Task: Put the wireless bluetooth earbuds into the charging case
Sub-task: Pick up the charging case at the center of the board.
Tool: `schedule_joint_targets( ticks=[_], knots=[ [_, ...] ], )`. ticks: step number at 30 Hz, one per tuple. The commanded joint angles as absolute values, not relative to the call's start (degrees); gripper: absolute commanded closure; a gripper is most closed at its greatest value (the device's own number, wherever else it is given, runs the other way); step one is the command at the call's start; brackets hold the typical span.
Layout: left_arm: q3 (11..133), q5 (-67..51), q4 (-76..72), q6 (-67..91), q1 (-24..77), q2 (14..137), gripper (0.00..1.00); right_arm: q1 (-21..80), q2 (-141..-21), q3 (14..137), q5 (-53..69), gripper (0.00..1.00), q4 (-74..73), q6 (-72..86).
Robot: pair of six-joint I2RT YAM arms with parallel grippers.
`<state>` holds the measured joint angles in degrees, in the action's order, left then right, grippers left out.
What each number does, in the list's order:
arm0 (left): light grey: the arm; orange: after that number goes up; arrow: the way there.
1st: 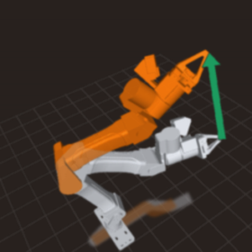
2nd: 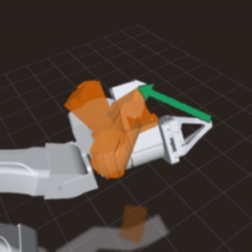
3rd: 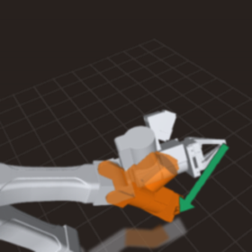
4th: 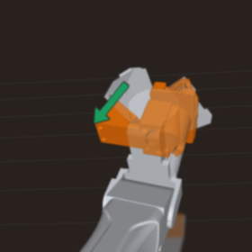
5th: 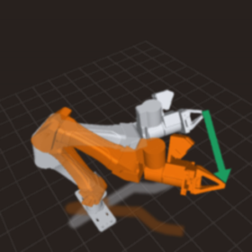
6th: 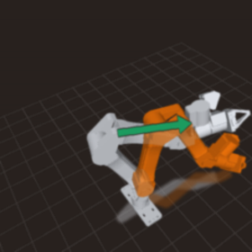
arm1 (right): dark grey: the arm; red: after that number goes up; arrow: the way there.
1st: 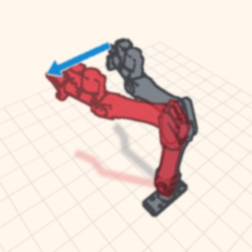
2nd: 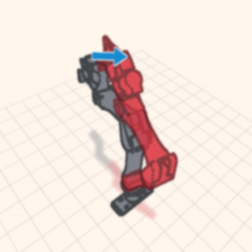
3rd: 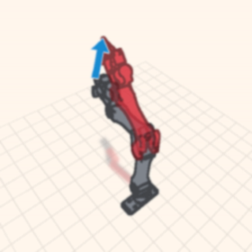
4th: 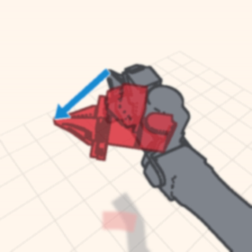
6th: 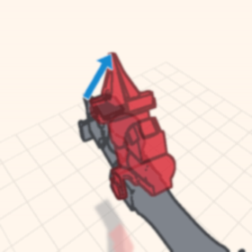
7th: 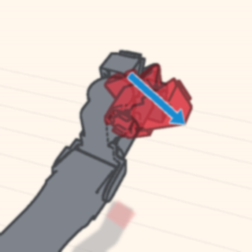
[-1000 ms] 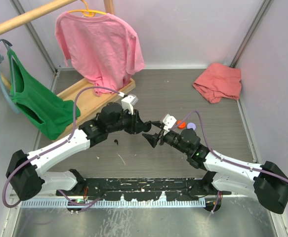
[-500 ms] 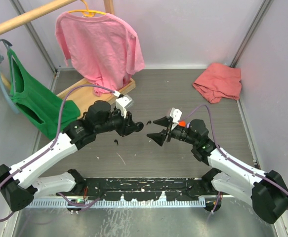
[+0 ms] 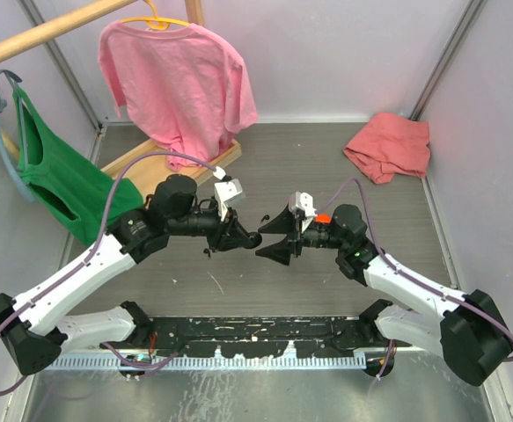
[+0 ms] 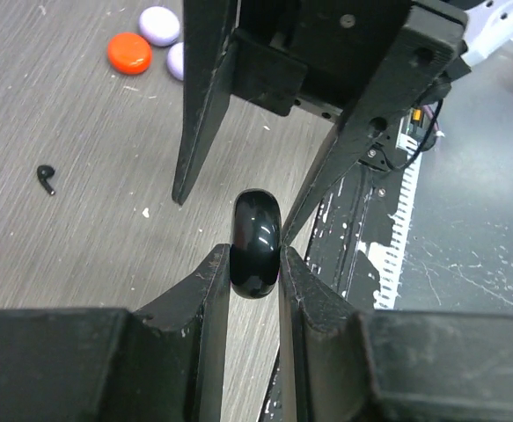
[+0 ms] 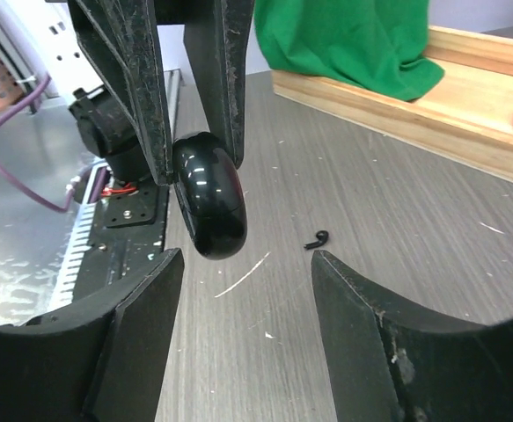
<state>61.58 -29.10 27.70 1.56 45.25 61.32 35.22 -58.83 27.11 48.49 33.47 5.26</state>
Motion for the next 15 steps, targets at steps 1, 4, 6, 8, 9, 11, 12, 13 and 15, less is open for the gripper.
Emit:
schedule_joint_targets(
  ticks=[1,4,6,8,9,11,12,13,15],
  knots=[
    [64.6,-35.2,27.0,-0.9,45.0,62.1,0.99,35.1,-59.8,30.1,53.7,0.35,39.7,8.1],
    [65.1,-36.1,26.8,-1.2,45.0,62.8,0.99,35.1,-60.7,30.1,54.8,0.37,41.5,9.3],
    [65.4,-37.0,27.1,-1.6,45.1,63.4,0.99,35.1,-61.1,30.1,55.6,0.39,42.1,9.9],
    [65.8,-37.0,27.6,-1.9,45.0,63.8,0.99,35.2,-61.4,30.3,56.5,0.41,42.6,10.6],
    [66.0,-36.8,27.7,-2.1,45.1,64.0,0.99,35.1,-61.6,30.4,57.0,0.41,42.8,10.8],
    [66.2,-36.8,27.8,-2.2,45.1,64.1,0.99,35.2,-61.8,30.6,57.7,0.43,43.1,11.3],
    [66.2,-36.8,27.7,-2.2,45.1,64.2,0.99,35.2,-61.8,30.6,57.9,0.44,43.2,11.4],
    [66.2,-36.8,27.5,-2.2,45.1,64.2,0.99,35.1,-61.9,30.7,58.1,0.45,43.3,11.5],
    [66.3,-36.8,27.3,-2.3,45.0,64.2,0.99,35.2,-62.1,30.7,58.6,0.48,43.4,11.8]
  ],
)
